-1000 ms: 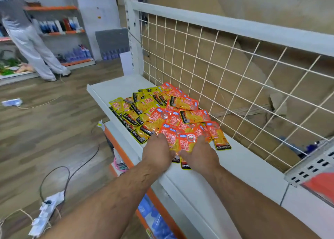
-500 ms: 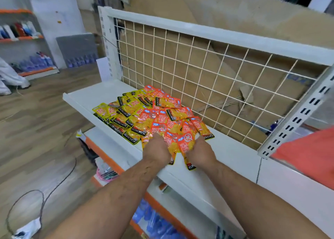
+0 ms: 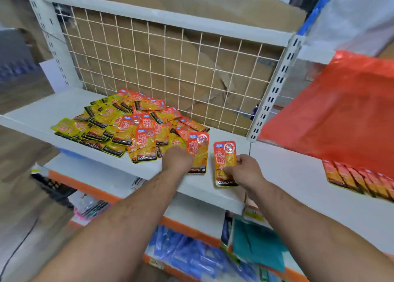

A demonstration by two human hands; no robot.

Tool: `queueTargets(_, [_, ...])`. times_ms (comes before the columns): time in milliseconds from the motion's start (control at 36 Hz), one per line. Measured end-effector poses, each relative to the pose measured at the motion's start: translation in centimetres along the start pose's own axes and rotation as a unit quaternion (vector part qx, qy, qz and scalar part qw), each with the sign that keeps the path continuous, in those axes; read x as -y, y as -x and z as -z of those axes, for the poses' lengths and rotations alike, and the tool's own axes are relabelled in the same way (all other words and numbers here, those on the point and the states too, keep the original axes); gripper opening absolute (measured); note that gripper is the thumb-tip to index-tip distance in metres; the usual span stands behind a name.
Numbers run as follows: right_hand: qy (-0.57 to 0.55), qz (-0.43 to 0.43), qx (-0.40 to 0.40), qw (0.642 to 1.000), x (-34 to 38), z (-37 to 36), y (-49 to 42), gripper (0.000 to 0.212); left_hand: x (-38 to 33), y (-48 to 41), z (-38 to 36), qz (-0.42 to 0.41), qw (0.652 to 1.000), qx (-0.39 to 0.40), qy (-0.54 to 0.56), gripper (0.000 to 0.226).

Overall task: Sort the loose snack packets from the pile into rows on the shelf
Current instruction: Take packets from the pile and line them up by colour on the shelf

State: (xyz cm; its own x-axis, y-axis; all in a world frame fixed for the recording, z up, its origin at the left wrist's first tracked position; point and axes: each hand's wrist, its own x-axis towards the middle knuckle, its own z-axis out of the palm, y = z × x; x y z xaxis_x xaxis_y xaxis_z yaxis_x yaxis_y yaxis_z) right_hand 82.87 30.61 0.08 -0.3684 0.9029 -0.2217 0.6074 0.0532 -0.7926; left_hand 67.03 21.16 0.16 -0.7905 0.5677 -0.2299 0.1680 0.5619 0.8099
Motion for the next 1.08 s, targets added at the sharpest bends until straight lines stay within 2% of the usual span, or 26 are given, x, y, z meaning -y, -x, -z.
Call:
queueTargets(56, [-0.015,0.001,-0.008,1.0,-0.8,1.1,0.5,0.019,-0.8,1.2,-1.0,-0.006,1.0,0.017,0.025,0.008])
queueTargets(111, [-0.033,0.007,-0.011,0.999,-1.8,2.4,0.9,0.017,-1.5,2.5,-2.0,-0.013,0.998,0.032,0.044,0.015])
queueTargets(167, [-0.049,0.014,-0.016,0.999,-3.0,4.0,1.4,0.016,-2.4,4.0,-3.0,-0.019,0.997,0.046,0.052,0.008])
queueTargets(278, [-0.077,0.005,-0.007,0.997,-5.8,8.1,2.6,0.016,-3.9,6.7,-6.5,-0.034,0.994,0.086,0.058,0.025])
queueTargets(306, [-0.085,0.0,-0.006,0.996,-6.7,9.2,2.7,0.016,-4.2,7.4,-7.6,-0.039,0.993,0.092,0.064,0.024])
queueTargets(361, [-0.083,-0.001,-0.016,0.996,-8.7,11.8,3.1,0.017,-4.9,9.1,-10.1,-0.038,0.991,0.107,0.074,0.005])
queueTargets(472, [-0.077,-0.004,-0.038,0.996,-12.8,17.3,3.8,0.052,-6.9,12.6,-14.9,-0.027,0.984,0.144,0.101,0.014])
queueTargets(639, [-0.045,-0.01,-0.068,0.997,-18.4,25.3,5.1,0.051,-10.3,18.0,-22.6,-0.024,0.971,0.196,0.133,0.017])
queueTargets(806, [-0.046,-0.029,-0.101,0.993,-24.2,32.4,5.6,0.053,-14.0,22.6,-30.1,-0.049,0.966,0.231,0.103,0.006])
queueTargets(944, [-0.043,-0.03,-0.112,0.992,-27.7,36.9,5.1,0.053,-16.7,24.3,-34.9,-0.051,0.96,0.234,0.143,0.014])
queueTargets(1083, [-0.087,-0.061,-0.134,0.985,-29.8,40.0,4.1,0.053,-19.2,24.0,-38.9,-0.056,0.954,0.258,0.14,0.022])
